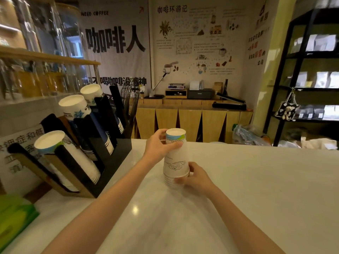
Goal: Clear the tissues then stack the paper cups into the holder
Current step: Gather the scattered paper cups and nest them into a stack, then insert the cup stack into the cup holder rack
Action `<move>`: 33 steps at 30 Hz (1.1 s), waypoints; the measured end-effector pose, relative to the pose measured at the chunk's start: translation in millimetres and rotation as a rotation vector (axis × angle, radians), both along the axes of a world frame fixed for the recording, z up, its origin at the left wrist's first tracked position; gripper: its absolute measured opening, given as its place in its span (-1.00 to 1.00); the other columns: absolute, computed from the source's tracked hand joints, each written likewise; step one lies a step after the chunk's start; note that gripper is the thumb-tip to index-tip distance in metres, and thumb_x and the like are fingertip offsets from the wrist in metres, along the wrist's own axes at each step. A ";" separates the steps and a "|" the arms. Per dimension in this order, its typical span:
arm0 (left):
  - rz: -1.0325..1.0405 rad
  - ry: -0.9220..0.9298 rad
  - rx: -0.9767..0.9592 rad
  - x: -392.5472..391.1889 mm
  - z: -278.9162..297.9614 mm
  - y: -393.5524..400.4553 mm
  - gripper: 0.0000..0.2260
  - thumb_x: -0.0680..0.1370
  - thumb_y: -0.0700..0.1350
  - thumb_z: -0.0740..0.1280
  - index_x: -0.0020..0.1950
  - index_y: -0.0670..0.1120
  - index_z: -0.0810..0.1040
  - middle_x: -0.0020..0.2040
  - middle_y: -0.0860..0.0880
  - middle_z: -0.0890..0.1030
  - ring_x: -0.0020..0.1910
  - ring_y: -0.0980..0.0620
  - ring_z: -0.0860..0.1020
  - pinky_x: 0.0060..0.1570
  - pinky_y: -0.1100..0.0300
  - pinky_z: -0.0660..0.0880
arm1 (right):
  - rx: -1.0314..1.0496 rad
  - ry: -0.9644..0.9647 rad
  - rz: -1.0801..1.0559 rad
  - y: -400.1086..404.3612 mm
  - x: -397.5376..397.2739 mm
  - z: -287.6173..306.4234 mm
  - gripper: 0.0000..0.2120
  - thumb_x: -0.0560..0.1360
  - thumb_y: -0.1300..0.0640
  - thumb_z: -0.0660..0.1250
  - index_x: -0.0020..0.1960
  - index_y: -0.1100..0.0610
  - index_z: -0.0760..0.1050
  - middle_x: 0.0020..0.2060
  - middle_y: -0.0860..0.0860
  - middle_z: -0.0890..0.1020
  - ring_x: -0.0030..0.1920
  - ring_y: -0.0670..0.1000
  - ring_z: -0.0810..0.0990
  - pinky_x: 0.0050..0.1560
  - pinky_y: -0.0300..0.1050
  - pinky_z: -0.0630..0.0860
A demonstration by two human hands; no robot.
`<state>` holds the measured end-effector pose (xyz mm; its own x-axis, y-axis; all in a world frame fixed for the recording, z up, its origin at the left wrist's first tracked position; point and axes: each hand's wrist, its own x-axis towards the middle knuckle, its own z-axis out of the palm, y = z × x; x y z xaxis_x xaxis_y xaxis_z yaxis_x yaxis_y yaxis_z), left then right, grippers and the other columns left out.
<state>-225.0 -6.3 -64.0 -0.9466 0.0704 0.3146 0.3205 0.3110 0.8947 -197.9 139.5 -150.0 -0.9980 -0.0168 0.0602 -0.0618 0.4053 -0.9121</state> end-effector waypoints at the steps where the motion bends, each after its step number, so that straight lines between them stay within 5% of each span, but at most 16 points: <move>1: 0.004 0.001 -0.010 0.2 -3.7 0.3 -0.40 0.31 -0.04 0.49 0.29 -0.08 0.37 0.24 -0.09 0.53 0.04 0.06 0.47 -0.05 0.18 0.48 | -0.007 -0.014 0.008 0.0 -0.2 -1.9 -0.30 0.29 0.14 0.53 0.34 0.14 0.31 0.24 0.03 0.50 0.07 -0.06 0.45 -0.17 -0.36 0.40; 7: 0.006 0.030 -0.057 5.4 -14.0 1.2 -0.38 0.35 -0.05 0.46 0.35 -0.08 0.30 0.29 -0.07 0.49 0.11 0.09 0.43 0.03 0.17 0.43 | -0.001 -0.041 0.040 3.9 -2.3 -5.3 -0.22 0.25 0.10 0.55 0.37 0.10 0.25 0.28 0.05 0.49 0.10 -0.02 0.49 -0.03 -0.25 0.44; 13: -0.138 -0.179 -0.205 24.7 -59.7 -4.9 -0.26 0.38 -0.08 0.43 0.44 -0.01 0.08 0.40 -0.05 0.38 0.34 -0.06 0.38 0.26 0.06 0.39 | -0.028 0.000 0.070 -1.6 2.7 -7.9 0.06 0.28 0.19 0.53 0.51 0.04 -0.13 0.34 0.07 0.41 0.26 0.07 0.46 0.09 -0.18 0.44; 20: -0.203 -0.192 -0.044 35.5 -83.4 -11.3 -0.37 0.43 -0.04 0.38 0.40 0.13 0.12 0.34 0.08 0.41 0.21 0.13 0.41 0.16 0.26 0.42 | -0.073 0.100 0.061 -7.9 7.3 -6.4 -0.06 0.28 0.21 0.53 0.47 -0.02 0.05 0.34 0.07 0.42 0.15 -0.03 0.44 -0.05 -0.32 0.45; 23: -0.153 -0.107 -0.002 40.8 -71.6 -11.6 -0.45 0.43 -0.08 0.39 0.31 0.15 0.19 0.17 0.17 0.42 0.10 0.20 0.40 -0.09 0.46 0.46 | -0.097 0.131 0.046 -12.8 6.6 0.5 -0.08 0.26 0.15 0.55 0.45 -0.06 0.09 0.33 0.07 0.43 0.17 0.01 0.46 -0.04 -0.25 0.49; 27: -0.001 0.041 -0.013 47.2 -49.2 -25.2 -0.42 0.39 0.01 0.41 0.35 0.12 0.25 0.28 0.08 0.44 0.25 0.09 0.42 0.19 0.12 0.47 | -0.204 0.197 0.063 -27.4 12.8 26.0 -0.06 0.21 0.19 0.59 0.43 -0.05 0.15 0.28 0.04 0.47 0.19 0.03 0.50 -0.05 -0.25 0.54; 30: 0.139 0.212 -0.100 57.6 -18.1 -42.7 -0.35 0.37 0.07 0.41 0.38 0.07 0.23 0.21 0.07 0.38 0.20 0.12 0.38 0.10 0.24 0.39 | -0.301 0.258 0.102 -44.0 20.8 56.3 -0.14 0.22 0.22 0.57 0.38 -0.06 0.21 0.20 0.00 0.53 0.12 -0.07 0.55 -0.23 -0.34 0.57; 33: 0.225 0.380 -0.155 68.5 13.6 -64.1 -0.33 0.35 0.10 0.42 0.39 0.04 0.25 0.18 0.02 0.38 0.12 0.15 0.36 0.01 0.35 0.32 | -0.387 0.303 0.172 -67.0 26.6 85.2 -0.20 0.24 0.28 0.55 0.35 -0.07 0.24 0.19 -0.04 0.54 0.12 -0.11 0.55 -0.13 -0.31 0.60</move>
<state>-156.6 -70.4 -50.4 -0.7633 -0.0503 0.6441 0.5258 0.5310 0.6645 -171.2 72.5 -64.7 -0.9196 -0.0986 0.3803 -0.3824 0.0029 -0.9240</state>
